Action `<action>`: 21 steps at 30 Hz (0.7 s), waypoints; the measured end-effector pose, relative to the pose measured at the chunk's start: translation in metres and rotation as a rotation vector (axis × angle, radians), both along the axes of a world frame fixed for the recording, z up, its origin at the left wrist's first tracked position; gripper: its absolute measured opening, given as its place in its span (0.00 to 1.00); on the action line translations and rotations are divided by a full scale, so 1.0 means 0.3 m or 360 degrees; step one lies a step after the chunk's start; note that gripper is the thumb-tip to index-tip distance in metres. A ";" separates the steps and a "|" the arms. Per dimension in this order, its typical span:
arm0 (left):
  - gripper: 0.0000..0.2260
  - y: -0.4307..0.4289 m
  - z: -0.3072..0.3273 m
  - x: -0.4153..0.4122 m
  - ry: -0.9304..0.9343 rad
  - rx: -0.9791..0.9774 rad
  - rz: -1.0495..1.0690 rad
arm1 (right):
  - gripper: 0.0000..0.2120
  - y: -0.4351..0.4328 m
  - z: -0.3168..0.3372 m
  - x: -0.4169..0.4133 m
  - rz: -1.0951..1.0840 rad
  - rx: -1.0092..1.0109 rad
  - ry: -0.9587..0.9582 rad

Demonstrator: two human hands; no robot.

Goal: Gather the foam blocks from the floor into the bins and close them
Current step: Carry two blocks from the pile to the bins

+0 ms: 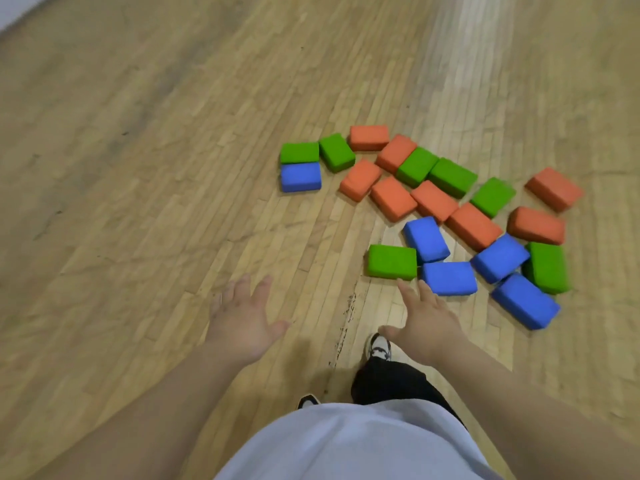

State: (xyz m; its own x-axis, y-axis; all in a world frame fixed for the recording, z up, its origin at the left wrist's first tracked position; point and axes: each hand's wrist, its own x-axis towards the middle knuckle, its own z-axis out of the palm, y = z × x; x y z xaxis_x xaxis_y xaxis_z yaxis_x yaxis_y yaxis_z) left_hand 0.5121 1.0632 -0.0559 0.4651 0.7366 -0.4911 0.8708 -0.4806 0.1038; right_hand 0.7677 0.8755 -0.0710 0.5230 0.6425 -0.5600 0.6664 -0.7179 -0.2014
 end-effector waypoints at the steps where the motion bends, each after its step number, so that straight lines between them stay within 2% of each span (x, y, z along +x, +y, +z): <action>1: 0.42 0.055 -0.011 0.045 0.0016 0.0006 -0.0008 | 0.49 0.050 -0.013 0.042 -0.0014 0.0000 0.0015; 7: 0.43 0.355 -0.081 0.347 0.0026 -0.0013 0.0071 | 0.50 0.421 -0.084 0.373 0.0036 0.0035 0.0066; 15: 0.41 0.712 -0.013 0.766 0.0024 0.0000 0.0238 | 0.50 0.924 0.002 0.824 0.0320 0.0030 0.0026; 21: 0.41 1.009 -0.034 0.960 0.0018 -0.0017 0.0293 | 0.50 1.248 0.018 1.030 0.0336 0.0042 0.0040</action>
